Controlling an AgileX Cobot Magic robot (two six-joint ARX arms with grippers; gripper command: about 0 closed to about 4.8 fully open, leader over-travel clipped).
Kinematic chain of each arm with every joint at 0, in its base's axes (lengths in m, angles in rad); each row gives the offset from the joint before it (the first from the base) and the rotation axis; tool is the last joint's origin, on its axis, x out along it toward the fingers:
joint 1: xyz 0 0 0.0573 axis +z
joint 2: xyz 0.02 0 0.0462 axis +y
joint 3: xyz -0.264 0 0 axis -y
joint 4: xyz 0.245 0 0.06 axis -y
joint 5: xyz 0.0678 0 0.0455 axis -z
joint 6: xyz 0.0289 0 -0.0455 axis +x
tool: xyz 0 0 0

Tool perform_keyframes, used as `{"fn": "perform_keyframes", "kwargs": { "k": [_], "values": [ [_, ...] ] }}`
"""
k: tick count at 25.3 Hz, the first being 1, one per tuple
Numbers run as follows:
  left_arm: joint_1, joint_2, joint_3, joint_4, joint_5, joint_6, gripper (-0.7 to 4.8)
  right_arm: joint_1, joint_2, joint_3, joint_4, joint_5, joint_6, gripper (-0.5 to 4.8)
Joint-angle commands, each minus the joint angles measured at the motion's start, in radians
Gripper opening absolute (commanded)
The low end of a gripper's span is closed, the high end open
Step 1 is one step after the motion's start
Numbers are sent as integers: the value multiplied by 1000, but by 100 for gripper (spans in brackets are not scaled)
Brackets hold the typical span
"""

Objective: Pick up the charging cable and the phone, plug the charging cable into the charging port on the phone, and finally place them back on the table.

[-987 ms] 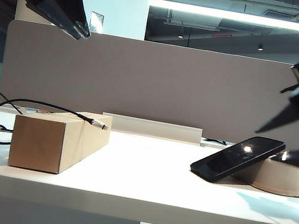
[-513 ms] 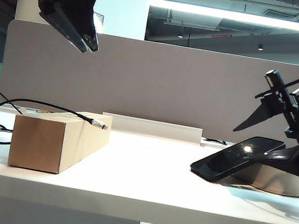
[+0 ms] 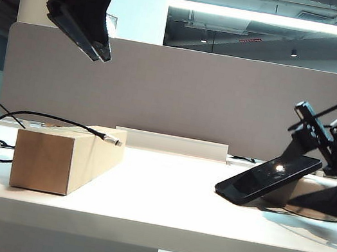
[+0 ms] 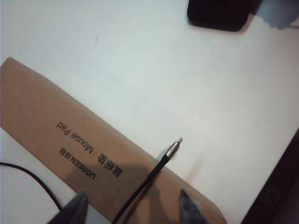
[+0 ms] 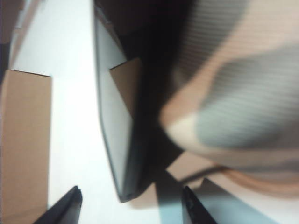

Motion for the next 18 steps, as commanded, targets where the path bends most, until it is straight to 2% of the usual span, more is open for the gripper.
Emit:
{"fn": "perform_keyframes", "kwargs": {
  "k": [1, 9, 18],
  "values": [
    [0, -2, 5, 4, 2, 1, 243, 0, 22, 2, 29, 3, -4, 297],
    [1, -2, 6, 6, -26, 1, 243, 26, 75, 4, 121, 9, 0, 297],
    [0, -3, 6, 5, -28, 0, 243, 37, 136, 68, 126, 42, 0, 297]
  ]
}}
